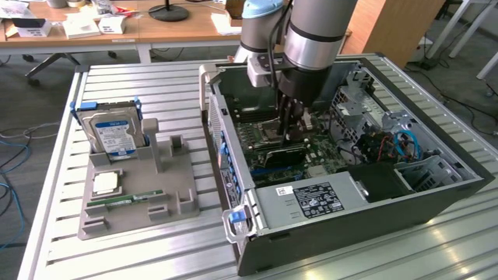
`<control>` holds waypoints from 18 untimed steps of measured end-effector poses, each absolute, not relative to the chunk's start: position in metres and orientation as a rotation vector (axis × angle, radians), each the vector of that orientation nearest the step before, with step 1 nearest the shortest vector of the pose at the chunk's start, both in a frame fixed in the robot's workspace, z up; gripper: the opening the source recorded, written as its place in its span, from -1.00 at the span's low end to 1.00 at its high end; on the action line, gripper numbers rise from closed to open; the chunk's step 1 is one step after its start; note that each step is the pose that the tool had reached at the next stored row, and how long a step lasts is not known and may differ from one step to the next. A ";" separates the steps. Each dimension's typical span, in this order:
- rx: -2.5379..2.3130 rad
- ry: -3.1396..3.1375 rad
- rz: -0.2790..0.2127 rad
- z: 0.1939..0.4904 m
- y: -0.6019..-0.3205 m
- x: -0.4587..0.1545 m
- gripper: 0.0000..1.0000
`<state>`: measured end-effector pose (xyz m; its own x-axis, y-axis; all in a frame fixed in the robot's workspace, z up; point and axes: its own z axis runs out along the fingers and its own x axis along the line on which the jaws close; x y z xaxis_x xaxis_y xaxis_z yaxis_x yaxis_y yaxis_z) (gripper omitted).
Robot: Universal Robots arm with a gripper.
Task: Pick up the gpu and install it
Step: 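Insert the gpu into the slot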
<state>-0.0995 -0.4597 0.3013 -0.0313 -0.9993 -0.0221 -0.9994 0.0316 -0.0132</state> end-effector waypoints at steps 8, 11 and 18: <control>-2.169 2.238 0.009 0.310 -0.459 -0.099 -0.33; -2.169 2.238 0.009 0.314 -0.459 -0.099 -0.33; -2.169 2.238 0.009 0.322 -0.459 -0.099 -0.33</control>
